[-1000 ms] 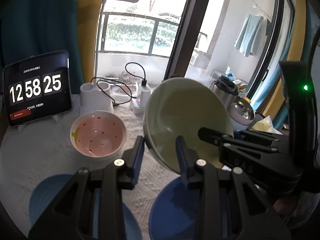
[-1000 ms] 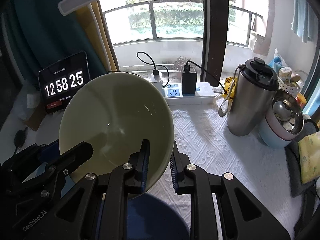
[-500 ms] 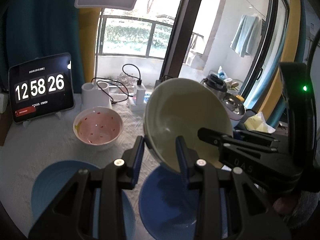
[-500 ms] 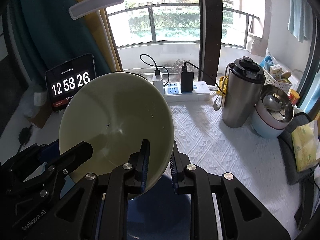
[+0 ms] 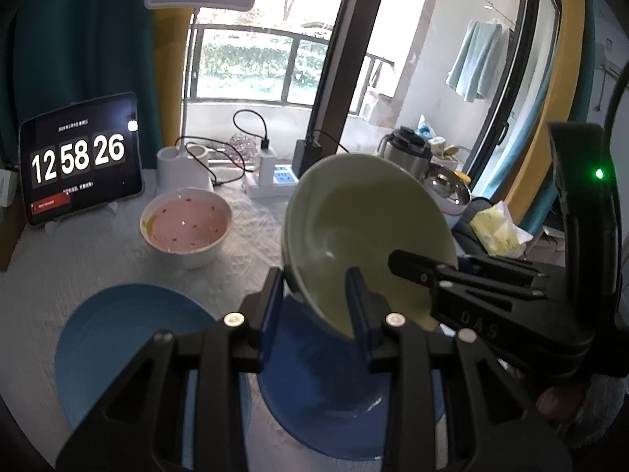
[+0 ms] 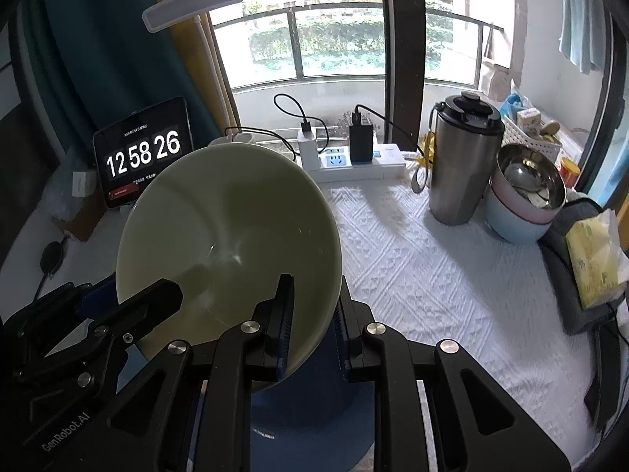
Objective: Organize plates and bowls
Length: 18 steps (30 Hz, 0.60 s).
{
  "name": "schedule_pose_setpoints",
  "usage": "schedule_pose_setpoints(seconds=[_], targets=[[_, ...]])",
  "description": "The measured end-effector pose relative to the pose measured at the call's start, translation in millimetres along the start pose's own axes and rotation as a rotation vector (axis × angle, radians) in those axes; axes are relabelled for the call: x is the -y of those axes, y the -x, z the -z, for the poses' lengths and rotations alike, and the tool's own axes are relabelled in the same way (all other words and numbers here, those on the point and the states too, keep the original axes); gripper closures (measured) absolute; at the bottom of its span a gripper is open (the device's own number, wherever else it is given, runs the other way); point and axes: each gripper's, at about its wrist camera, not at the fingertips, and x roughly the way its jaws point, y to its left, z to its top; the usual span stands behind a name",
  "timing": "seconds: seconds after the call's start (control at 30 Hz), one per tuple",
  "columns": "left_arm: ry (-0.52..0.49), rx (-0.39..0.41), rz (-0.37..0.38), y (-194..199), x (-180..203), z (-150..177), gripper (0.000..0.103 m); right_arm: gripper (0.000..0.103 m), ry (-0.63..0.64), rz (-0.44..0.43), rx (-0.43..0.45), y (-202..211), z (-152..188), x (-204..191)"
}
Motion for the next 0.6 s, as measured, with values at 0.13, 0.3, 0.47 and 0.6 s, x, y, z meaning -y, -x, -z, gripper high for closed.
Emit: schedule_pose_setpoints(seconds=[0.13,0.3,0.47,0.6], targets=[[-0.002,-0.015,0.002,0,3,8,0.070,0.082,-0.010,0.001,-0.012,0,9,2],[-0.004,-0.032,0.005,0,5,17,0.070,0.082,-0.018,0.003,-0.024,1,19,4],[-0.003,-0.055,0.007,-2,8,27,0.070,0.082,-0.027,0.002,-0.039,1,30,7],[-0.003,-0.070,0.007,-2,8,34,0.070,0.082,-0.033,0.002,-0.052,0,38,9]])
